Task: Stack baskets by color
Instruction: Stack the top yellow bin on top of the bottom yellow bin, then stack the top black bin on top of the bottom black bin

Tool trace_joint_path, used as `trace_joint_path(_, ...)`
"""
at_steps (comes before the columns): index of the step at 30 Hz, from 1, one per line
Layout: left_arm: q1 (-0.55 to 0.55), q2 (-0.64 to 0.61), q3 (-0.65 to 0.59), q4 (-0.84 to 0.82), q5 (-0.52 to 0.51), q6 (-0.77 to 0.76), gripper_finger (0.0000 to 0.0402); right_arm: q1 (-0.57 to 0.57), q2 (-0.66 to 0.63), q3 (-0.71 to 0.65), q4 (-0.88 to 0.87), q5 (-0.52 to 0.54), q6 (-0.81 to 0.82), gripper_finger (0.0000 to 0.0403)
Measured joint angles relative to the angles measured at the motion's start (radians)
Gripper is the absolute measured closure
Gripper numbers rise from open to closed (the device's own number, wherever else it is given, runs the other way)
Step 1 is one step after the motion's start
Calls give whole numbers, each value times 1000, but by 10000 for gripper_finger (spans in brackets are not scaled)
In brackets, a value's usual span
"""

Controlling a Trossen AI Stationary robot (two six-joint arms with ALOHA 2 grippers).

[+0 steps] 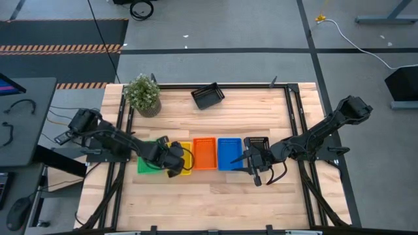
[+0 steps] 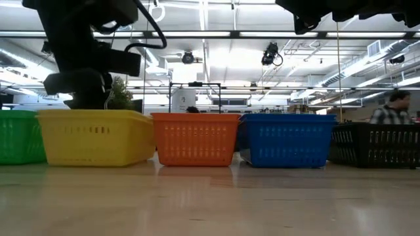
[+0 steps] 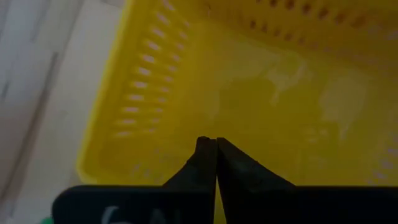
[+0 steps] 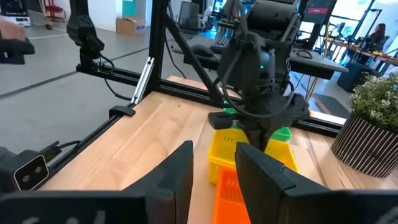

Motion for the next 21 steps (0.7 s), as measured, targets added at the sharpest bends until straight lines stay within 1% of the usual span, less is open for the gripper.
trace_joint_path(6, 29, 0, -2, -10, -2, 50, 397, 0, 0, 0, -14, 0, 0, 278)
trace_joint_path(10, 31, 0, 6, -14, -2, 50, 388, 0, 0, 0, -15, 0, 0, 278)
trace_joint_path(14, 24, -3, 53, -25, -18, 51, 381, 0, 0, 0, -17, 0, 0, 278)
trace_joint_path(17, 10, -20, 104, -56, -62, 52, 388, -4, 0, 0, -31, 0, 2, 278)
trace_joint_path(19, -8, -42, 128, -87, -116, 54, 394, -8, 1, 0, -36, 0, 15, 278)
trace_joint_path(21, -28, -68, 141, -80, -176, 73, 397, -16, 3, 0, -41, 0, 31, 278)
